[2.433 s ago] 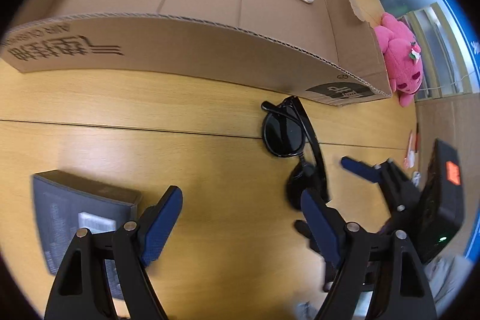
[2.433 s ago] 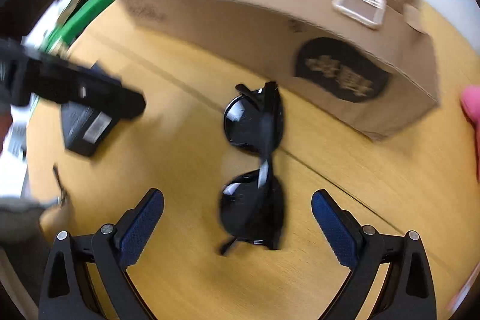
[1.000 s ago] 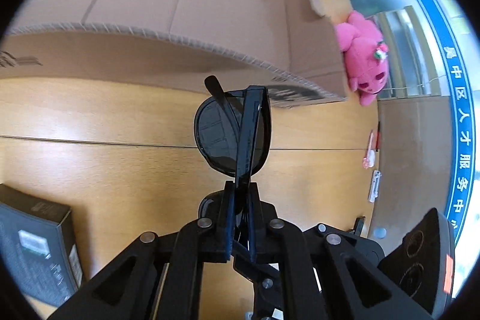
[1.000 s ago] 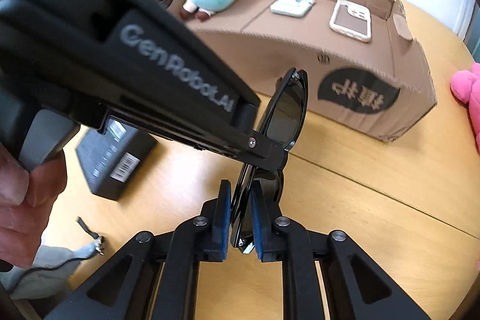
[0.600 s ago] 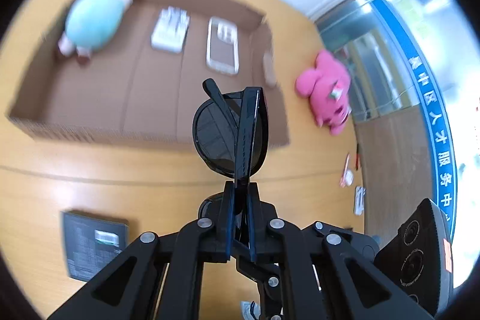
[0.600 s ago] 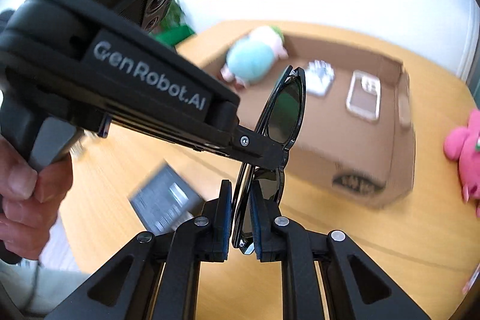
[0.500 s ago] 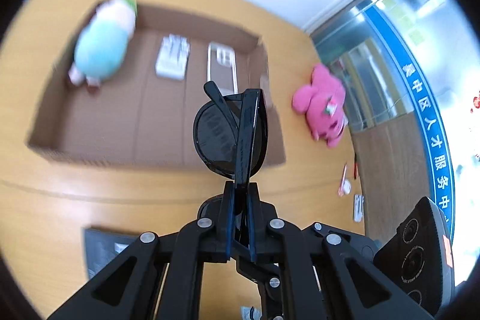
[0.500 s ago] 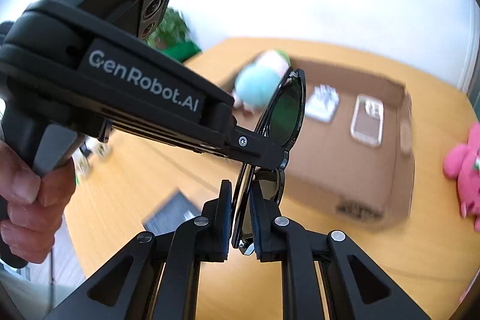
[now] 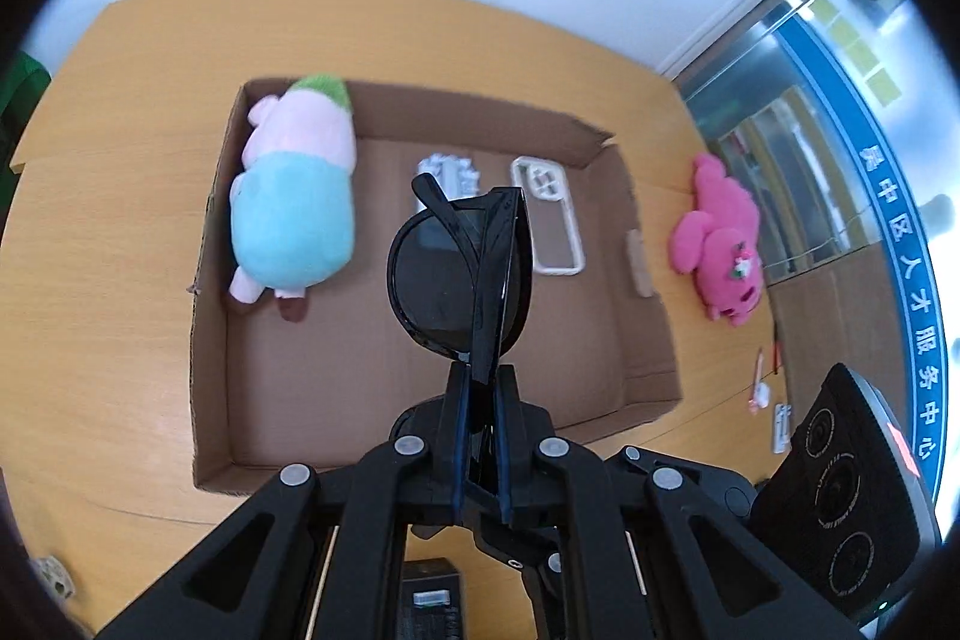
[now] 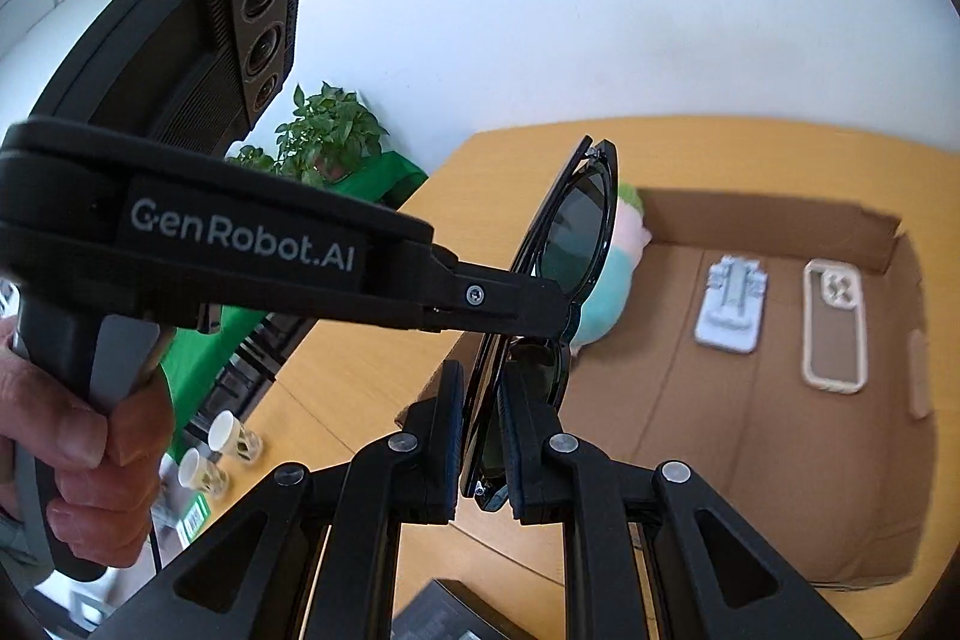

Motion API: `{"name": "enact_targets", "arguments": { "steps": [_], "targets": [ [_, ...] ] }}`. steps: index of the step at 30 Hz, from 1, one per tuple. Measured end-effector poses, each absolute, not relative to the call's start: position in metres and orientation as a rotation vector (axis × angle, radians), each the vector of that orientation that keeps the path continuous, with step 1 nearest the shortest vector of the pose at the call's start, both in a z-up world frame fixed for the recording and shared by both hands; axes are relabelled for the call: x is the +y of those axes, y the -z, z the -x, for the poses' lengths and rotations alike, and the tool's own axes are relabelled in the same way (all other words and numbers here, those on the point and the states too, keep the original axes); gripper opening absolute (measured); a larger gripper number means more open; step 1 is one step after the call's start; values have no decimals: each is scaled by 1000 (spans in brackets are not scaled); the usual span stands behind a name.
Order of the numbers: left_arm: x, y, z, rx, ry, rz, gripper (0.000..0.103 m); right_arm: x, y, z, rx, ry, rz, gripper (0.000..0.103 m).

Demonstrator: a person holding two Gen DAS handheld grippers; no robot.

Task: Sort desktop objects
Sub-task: 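Lift the sunglasses with the left gripper and carry them over the box, then lower the sunglasses into the box and open the left gripper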

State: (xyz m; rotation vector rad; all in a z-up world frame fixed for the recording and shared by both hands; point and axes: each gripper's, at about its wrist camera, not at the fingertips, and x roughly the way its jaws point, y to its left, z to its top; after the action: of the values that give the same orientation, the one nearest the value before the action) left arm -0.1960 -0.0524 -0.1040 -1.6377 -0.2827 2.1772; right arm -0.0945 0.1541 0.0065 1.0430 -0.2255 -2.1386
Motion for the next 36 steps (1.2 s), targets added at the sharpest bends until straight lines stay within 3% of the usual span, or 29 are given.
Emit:
{"name": "enact_targets", "arguments": {
  "steps": [12,21,24,25,26,27,31,32,36],
  "targets": [
    [-57,251,238,-233,-1970,1961,6,129,136,150,-445,1967,-1459,13],
    [-63,281,241,-191,-1979,2062,7,118,181,170,-551,1819,-1648,17],
    [-66,283,236,-168,-2002,2075,8,120,179,171,-518,1850,-1676,33],
    [-68,279,234,-167,-2016,2071,10,123,175,170,-499,1868,-1681,45],
    [-70,272,232,-181,-2035,2055,21,127,168,168,-489,1893,-1675,58],
    [-71,264,229,-182,-2062,2036,35,132,159,164,-477,1922,-1663,63],
    [-77,202,204,-155,-2246,1837,51,158,110,147,-386,2078,-1579,94],
    [-80,185,195,-159,-2289,1790,58,165,95,144,-346,2133,-1554,97],
    [-90,119,154,-159,-2445,1620,68,192,41,130,-173,2313,-1487,103]
  ]
}}
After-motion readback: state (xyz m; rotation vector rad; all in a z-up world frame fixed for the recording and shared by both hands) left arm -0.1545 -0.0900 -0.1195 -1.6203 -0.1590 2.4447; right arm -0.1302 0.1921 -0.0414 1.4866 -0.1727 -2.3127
